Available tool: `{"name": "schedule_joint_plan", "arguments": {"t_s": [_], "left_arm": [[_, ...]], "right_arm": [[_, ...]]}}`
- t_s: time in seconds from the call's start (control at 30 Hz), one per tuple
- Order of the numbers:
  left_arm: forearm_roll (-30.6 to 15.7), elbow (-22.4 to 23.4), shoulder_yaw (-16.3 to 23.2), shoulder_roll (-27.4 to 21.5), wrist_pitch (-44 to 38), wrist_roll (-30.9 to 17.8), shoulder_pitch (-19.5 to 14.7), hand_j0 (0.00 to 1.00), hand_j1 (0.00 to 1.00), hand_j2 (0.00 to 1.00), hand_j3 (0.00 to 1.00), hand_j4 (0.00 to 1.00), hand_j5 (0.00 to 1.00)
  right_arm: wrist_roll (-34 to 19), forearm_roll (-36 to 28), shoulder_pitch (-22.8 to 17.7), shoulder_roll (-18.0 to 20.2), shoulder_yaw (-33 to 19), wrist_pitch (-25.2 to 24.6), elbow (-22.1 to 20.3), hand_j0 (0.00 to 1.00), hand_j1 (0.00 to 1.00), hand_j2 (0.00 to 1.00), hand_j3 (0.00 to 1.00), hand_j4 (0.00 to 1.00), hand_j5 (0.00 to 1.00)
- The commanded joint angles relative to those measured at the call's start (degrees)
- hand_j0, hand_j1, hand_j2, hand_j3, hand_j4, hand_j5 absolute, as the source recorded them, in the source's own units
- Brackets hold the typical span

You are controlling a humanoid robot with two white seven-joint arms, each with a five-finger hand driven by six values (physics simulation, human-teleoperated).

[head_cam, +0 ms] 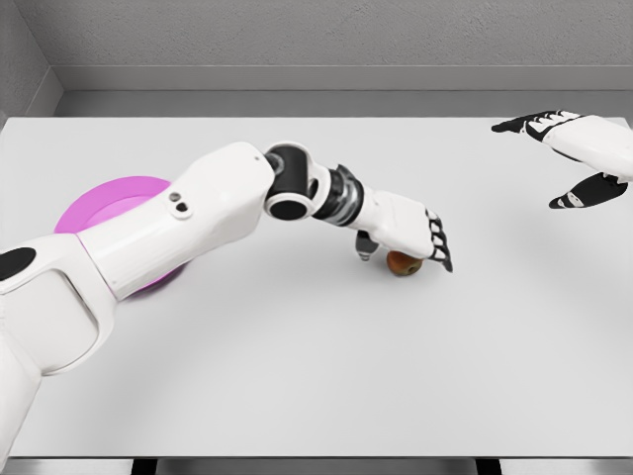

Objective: Put the apple on the plate with both arms

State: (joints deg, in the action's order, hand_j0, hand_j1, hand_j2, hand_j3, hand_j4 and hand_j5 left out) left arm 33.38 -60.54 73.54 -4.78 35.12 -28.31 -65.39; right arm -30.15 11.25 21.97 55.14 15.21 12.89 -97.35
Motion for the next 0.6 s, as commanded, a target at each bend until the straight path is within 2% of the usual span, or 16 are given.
{"name": "schedule_joint_plan", "arguments": {"t_s": [0.0,0.07,0.1,0.13,0.17,0.27,0.5,0.57], "left_arm": [[-0.3,-2.5,0.1,-0.3,-0.1,-0.1,0.0,1.00,1.00,1.00,1.00,1.00,1.00],[-0.2,-2.7,0.2,-0.3,-0.1,-0.2,0.0,1.00,1.00,1.00,1.00,1.00,1.00],[-0.3,-2.6,0.1,-0.4,-0.1,-1.8,0.0,0.95,0.95,0.95,0.95,0.95,0.95],[-0.3,-2.5,0.1,-0.4,-0.1,-2.3,0.0,0.85,0.85,0.85,0.85,0.85,0.85],[-0.3,-2.1,0.1,-0.3,-0.1,-2.3,-0.1,0.82,0.82,0.82,0.82,0.82,0.82],[-0.2,-0.3,0.0,0.0,-0.1,-2.5,-0.1,0.82,0.82,0.82,0.82,0.82,0.82],[0.5,0.5,0.0,0.2,-0.1,-3.8,0.2,0.78,0.78,0.78,0.78,0.78,0.78],[0.5,0.5,0.0,0.2,-0.1,-3.9,0.2,0.63,0.63,0.63,0.63,0.63,0.63]], "right_arm": [[0.1,-0.2,0.0,0.1,0.0,-0.1,0.0,1.00,1.00,1.00,1.00,1.00,1.00],[0.0,-0.2,0.0,0.1,0.0,-0.1,0.0,1.00,1.00,1.00,1.00,1.00,1.00],[0.0,-0.2,-0.1,0.1,0.0,-0.1,0.0,1.00,1.00,1.00,1.00,1.00,1.00],[0.0,-0.2,-0.1,0.1,0.0,-0.1,0.0,1.00,1.00,1.00,1.00,1.00,1.00],[0.1,-0.2,-0.2,0.1,0.0,-0.1,0.1,1.00,1.00,1.00,1.00,1.00,1.00],[0.1,-0.2,-0.4,0.1,0.0,-0.1,0.0,1.00,1.00,1.00,1.00,1.00,1.00],[0.1,-0.2,-0.4,0.1,0.0,-0.1,0.1,1.00,1.00,1.00,1.00,1.00,1.00],[0.0,-0.2,-0.5,0.1,0.0,-0.1,0.0,1.00,1.00,1.00,1.00,1.00,1.00]]}}
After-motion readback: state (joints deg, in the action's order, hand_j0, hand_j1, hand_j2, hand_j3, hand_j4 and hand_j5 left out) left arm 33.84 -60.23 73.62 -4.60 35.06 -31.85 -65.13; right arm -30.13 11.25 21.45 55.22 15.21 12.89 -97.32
